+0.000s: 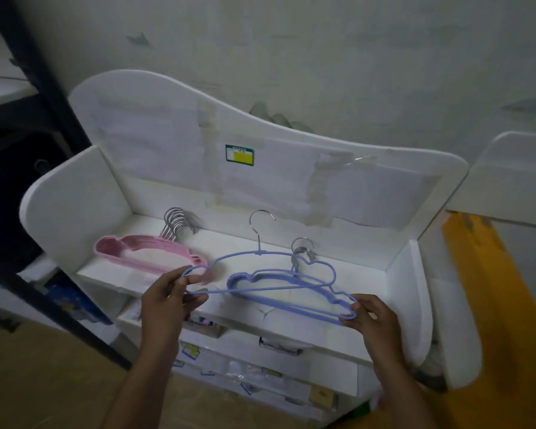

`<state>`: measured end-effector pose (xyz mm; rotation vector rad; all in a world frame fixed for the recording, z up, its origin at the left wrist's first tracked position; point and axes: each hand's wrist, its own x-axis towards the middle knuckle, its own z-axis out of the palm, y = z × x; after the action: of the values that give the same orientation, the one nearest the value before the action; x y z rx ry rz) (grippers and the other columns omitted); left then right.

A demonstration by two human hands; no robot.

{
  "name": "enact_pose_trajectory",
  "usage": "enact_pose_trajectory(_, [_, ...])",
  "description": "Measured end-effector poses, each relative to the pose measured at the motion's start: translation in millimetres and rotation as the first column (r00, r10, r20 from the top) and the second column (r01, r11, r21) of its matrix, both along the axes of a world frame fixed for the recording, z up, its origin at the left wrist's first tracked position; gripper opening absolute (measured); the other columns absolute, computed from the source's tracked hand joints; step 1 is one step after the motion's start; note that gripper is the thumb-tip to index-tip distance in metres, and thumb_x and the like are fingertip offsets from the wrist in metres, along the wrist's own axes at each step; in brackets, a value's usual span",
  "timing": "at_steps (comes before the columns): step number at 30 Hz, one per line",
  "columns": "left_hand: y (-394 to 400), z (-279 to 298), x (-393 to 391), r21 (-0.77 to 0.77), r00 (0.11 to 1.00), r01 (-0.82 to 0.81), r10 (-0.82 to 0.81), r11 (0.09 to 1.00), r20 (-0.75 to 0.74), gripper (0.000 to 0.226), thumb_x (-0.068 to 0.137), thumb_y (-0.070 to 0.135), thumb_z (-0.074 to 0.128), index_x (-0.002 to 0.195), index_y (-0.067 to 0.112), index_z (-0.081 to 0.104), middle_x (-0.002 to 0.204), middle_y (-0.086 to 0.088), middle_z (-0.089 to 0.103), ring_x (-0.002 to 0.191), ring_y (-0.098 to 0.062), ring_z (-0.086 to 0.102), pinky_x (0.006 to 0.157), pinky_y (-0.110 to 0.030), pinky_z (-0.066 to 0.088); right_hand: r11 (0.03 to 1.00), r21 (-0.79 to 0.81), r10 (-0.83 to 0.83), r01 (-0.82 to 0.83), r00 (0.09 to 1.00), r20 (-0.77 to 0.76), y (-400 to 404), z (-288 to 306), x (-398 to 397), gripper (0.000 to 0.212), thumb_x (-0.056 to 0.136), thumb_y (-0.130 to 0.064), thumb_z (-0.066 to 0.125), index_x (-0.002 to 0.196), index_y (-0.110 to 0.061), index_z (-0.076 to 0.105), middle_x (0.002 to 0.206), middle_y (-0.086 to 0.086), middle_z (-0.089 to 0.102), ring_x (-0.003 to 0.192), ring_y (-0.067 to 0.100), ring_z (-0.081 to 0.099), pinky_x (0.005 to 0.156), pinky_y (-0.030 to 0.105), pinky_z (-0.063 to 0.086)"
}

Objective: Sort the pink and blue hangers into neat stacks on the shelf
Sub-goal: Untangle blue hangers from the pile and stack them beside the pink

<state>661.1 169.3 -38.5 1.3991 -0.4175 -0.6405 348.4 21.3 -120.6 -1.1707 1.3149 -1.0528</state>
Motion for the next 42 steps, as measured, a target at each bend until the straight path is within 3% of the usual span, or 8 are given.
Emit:
enact_pose_trajectory(5, [-27, -13, 15, 0.029, 0.998, 0.064, -0.063, 0.998, -0.024, 0.02, 0.098, 0.002, 0.053, 0.112, -0.001, 0.067, 0.095, -0.021, 0.07, 0.074, -0.029, 0.07, 0.064, -0.027, 0.06, 0.998, -0.063, -0.039, 0.018, 0.94, -0.338, -2, -3, 1, 0.016, 0.09, -0.005, 0.062, 0.091, -0.017, 0.073, 0.078, 0.002, 0.073, 0.066, 0.021, 0.072, 0.07, 0.039, 0.059])
enact_pose_trajectory(10, [-43, -27, 24, 0.071, 0.99, 0.134, -0.131, 0.988, -0.054, 0.02, 0.098, 0.001, 0.051, 0.11, -0.002, 0.066, 0.08, -0.009, 0.073, 0.069, -0.029, 0.068, 0.06, -0.027, 0.059, 0.992, -0.126, -0.055, -0.019, 0.83, -0.556, 0, -2, 0, 0.014, 0.09, -0.01, 0.065, 0.101, -0.015, 0.073, 0.093, 0.0, 0.072, 0.081, 0.017, 0.066, 0.066, 0.016, 0.043])
enact_pose_trajectory(18, [-59, -40, 26, 0.123, 0.978, 0.204, -0.197, 0.971, -0.066, 0.022, 0.099, -0.004, 0.046, 0.101, 0.001, 0.067, 0.083, -0.015, 0.07, 0.068, -0.035, 0.065, 0.057, -0.028, 0.06, 0.995, -0.097, -0.058, 0.0, 0.8, -0.597, -1, 5, 1, 0.021, 0.096, -0.016, 0.051, 0.098, -0.015, 0.072, 0.09, -0.001, 0.071, 0.077, 0.013, 0.065, 0.059, 0.006, 0.042])
enact_pose_trajectory(25, [-71, -54, 15, 0.155, 0.962, 0.269, -0.256, 0.951, -0.1, 0.02, 0.099, -0.005, 0.043, 0.102, -0.002, 0.063, 0.089, -0.02, 0.067, 0.053, -0.025, 0.065, 0.053, -0.027, 0.059, 0.999, -0.043, -0.051, 0.032, 0.834, -0.549, -8, 7, -6, 0.019, 0.096, -0.014, 0.053, 0.101, -0.016, 0.072, 0.096, 0.003, 0.073, 0.086, 0.021, 0.069, 0.082, 0.044, 0.057])
enact_pose_trajectory(32, [-84, -67, 5, 0.185, 0.963, 0.268, -0.256, 0.945, -0.088, 0.024, 0.098, -0.007, 0.044, 0.093, 0.004, 0.065, 0.089, -0.019, 0.066, 0.072, -0.033, 0.064, 0.052, -0.027, 0.059, 1.0, -0.007, 0.014, -0.022, 0.815, -0.579, -10, 13, -3, 0.014, 0.095, -0.017, 0.058, 0.105, -0.017, 0.068, 0.095, -0.003, 0.068, 0.087, 0.019, 0.065, 0.074, 0.024, 0.047])
enact_pose_trajectory(36, [-87, -79, 10, 0.368, 0.93, 0.226, -0.312, 0.902, 0.192, 0.024, 0.093, -0.005, 0.054, 0.088, 0.015, 0.067, 0.093, -0.013, 0.068, 0.076, -0.026, 0.067, 0.058, -0.033, 0.061, 0.997, 0.025, 0.075, -0.075, 0.782, -0.619, -12, 12, 0, 0.023, 0.094, -0.016, 0.06, 0.115, -0.012, 0.067, 0.1, -0.005, 0.064, 0.091, 0.014, 0.06, 0.079, 0.021, 0.043])
enact_pose_trajectory(39, [-87, -82, 14, 0.526, 0.745, 0.112, -0.421, 0.843, 0.517, 0.022, 0.087, 0.0, 0.061, 0.096, 0.017, 0.071, 0.093, -0.006, 0.07, 0.08, -0.02, 0.063, 0.076, -0.031, 0.052, 0.993, 0.034, 0.109, -0.115, 0.741, -0.663, -14, 9, 3, 0.019, 0.092, -0.018, 0.064, 0.11, -0.013, 0.068, 0.098, -0.004, 0.069, 0.086, 0.011, 0.062, 0.067, 0.011, 0.041])
enact_pose_trajectory(42, [-90, -81, 12, 0.549, 0.635, 0.044, -0.448, 0.835, 0.629, 0.024, 0.082, -0.004, 0.062, 0.099, 0.009, 0.072, 0.093, -0.01, 0.067, 0.086, -0.027, 0.062, 0.077, -0.034, 0.047, 0.99, 0.031, 0.12, -0.138, 0.698, -0.706, -19, 9, 4, 0.015, 0.09, -0.017, 0.066, 0.105, -0.015, 0.069, 0.09, -0.006, 0.067, 0.077, 0.005, 0.06, 0.058, 0.004, 0.038])
